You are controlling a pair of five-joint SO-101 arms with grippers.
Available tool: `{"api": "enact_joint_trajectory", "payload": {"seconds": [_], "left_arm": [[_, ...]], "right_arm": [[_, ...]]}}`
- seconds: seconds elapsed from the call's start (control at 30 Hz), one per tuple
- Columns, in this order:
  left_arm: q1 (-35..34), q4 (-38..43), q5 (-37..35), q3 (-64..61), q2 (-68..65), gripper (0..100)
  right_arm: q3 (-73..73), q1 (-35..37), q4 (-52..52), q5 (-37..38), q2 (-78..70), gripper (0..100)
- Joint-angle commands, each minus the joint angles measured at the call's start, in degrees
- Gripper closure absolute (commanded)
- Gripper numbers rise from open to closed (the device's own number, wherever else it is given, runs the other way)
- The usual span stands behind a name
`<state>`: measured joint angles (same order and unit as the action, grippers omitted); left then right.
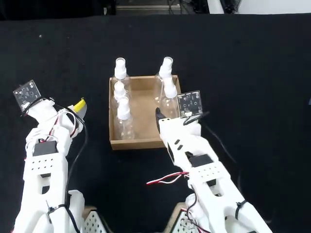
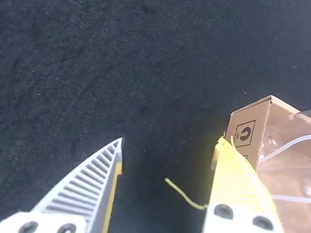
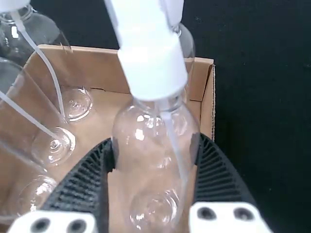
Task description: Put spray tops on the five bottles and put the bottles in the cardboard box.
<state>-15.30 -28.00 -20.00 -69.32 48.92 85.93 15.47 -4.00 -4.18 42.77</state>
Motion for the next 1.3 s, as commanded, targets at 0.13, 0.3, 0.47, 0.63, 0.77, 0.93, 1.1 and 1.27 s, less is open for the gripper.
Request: {"api": "enact_joint_trajectory", "payload": {"seconds": [0.13,0.3,0.47,0.63,0.77,0.93,1.1,1.27], "left_arm": [[-0.5,0.8,-0.3,0.7,1.1,72],[-0.5,0.9,-0.3,0.7,1.1,72],[-0.5,0.9,-0.2,0.7,1.1,72],[-0.5,1.0,-0.1,0.7,1.1,72],[-0.5,1.0,-0.1,0.7,1.1,72],[-0.5,1.0,-0.1,0.7,1.1,72],[-0.5,1.0,-0.1,0.7,1.1,72],[-0.5,1.0,-0.1,0.7,1.1,72]], "right_arm": [[-1.0,-1.1,-1.1,0.4,-0.1,88.1],[-0.8,-0.7,-1.1,0.4,0.0,88.1],[-0.5,1.3,-1.1,0.5,0.0,88.1],[-0.4,1.2,-1.1,0.5,0.0,88.1],[-0.4,1.2,-1.1,0.6,0.0,88.1],[-0.4,1.6,-0.8,0.6,0.0,88.1],[-0.4,1.6,-0.7,0.6,0.0,80.9],[-0.4,1.6,-0.7,0.5,0.0,74.4]]}}
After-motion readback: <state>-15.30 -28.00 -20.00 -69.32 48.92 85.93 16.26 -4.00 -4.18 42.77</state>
